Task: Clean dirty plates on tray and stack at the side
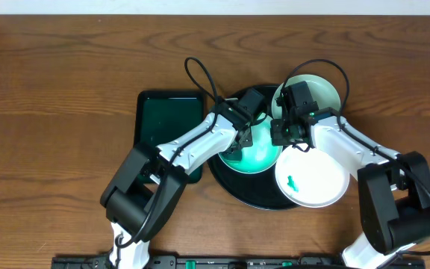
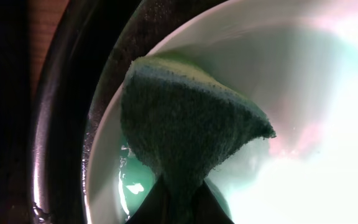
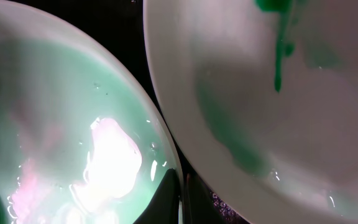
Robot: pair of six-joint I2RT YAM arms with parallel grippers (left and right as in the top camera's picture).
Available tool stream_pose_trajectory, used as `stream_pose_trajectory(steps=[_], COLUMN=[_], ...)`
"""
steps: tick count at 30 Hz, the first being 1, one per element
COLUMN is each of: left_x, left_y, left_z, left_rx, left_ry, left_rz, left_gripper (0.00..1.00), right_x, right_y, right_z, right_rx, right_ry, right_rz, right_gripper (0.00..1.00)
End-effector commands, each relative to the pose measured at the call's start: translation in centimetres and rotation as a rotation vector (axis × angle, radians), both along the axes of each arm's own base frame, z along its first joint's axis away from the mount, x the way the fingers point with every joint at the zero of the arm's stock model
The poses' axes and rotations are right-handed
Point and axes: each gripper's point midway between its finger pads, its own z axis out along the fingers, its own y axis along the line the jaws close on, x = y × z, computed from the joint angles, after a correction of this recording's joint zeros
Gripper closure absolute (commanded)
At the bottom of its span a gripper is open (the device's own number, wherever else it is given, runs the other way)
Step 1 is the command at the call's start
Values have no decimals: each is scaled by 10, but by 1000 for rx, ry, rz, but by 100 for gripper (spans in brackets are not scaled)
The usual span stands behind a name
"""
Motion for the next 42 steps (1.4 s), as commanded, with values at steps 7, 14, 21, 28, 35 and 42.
stream_pose_trajectory(steps=[7, 14, 21, 28, 35, 42], left_x=[-38, -36, -22, 1, -1, -19], left_y=[-35, -72, -74, -16, 70, 142], left_z=[-27, -6, 36, 89, 107, 88], left_rx=[-205, -403, -434, -254, -49, 69], left_ry=[240, 244, 123, -77, -69, 102], left_rz=[-70, -133, -209, -120, -42, 43], left_gripper=[93, 93, 93, 93, 93, 92], right_x=[-11, -11, -11, -11, -11, -11], right_y=[15, 15, 15, 15, 15, 18], right_z=[-9, -9, -9, -9, -9, -8], right_rx=[48, 48, 48, 48, 48, 66], right_ry=[48, 48, 48, 49, 48, 51], right_rz=[42, 42, 42, 42, 42, 48], right_gripper=[99, 99, 99, 99, 99, 99])
